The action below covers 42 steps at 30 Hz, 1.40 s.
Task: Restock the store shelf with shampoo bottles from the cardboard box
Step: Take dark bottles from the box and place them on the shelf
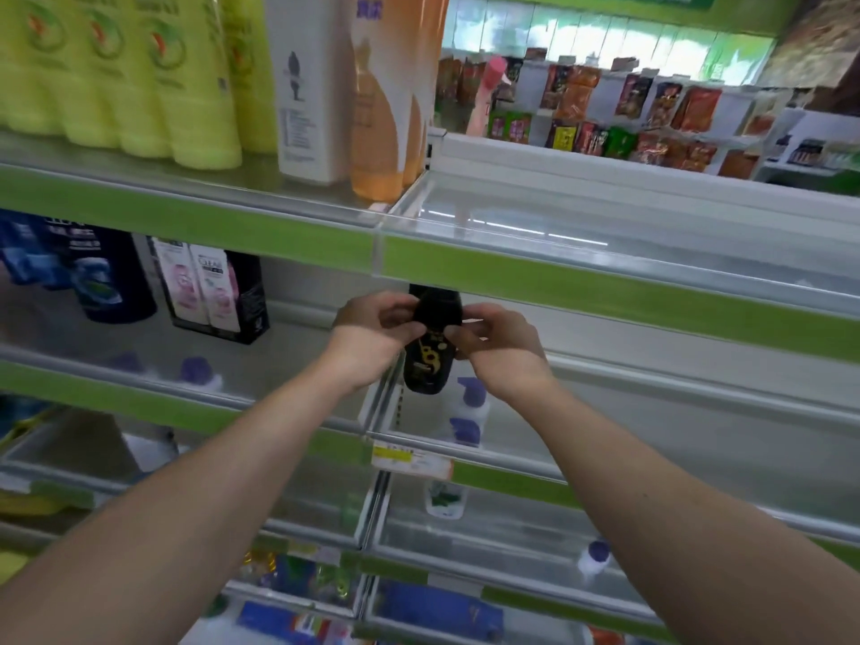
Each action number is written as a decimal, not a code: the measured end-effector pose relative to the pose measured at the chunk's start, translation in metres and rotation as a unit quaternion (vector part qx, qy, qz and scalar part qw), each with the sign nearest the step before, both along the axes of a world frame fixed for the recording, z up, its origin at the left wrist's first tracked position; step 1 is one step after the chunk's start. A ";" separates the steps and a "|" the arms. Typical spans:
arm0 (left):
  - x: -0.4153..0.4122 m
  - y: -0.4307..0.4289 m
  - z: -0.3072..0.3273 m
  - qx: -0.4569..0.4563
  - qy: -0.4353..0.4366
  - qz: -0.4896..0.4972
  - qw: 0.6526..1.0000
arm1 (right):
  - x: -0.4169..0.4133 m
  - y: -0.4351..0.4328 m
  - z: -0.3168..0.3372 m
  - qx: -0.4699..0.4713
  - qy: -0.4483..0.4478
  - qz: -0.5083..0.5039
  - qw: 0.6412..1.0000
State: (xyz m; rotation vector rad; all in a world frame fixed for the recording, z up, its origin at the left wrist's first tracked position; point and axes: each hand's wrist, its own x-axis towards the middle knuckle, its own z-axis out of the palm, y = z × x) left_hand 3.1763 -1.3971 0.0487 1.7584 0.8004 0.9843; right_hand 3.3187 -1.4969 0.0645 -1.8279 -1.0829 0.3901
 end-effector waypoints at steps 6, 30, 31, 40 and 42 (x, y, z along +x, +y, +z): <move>-0.002 0.017 -0.001 -0.005 0.011 0.003 1.000 | 0.000 0.024 -0.010 0.011 -0.001 -0.015 1.000; 0.003 0.037 -0.011 0.033 0.078 0.004 0.996 | -0.007 0.041 -0.007 -0.018 -0.027 -0.051 0.998; 0.003 0.037 -0.011 0.030 0.077 0.005 0.997 | -0.007 0.041 -0.007 -0.016 -0.023 -0.051 0.998; 0.004 0.041 -0.010 0.029 0.113 0.021 0.993 | -0.008 0.032 -0.004 -0.029 -0.006 -0.034 0.999; 0.002 0.042 -0.008 0.049 0.148 0.035 0.987 | -0.007 0.028 -0.004 -0.058 -0.028 -0.024 0.998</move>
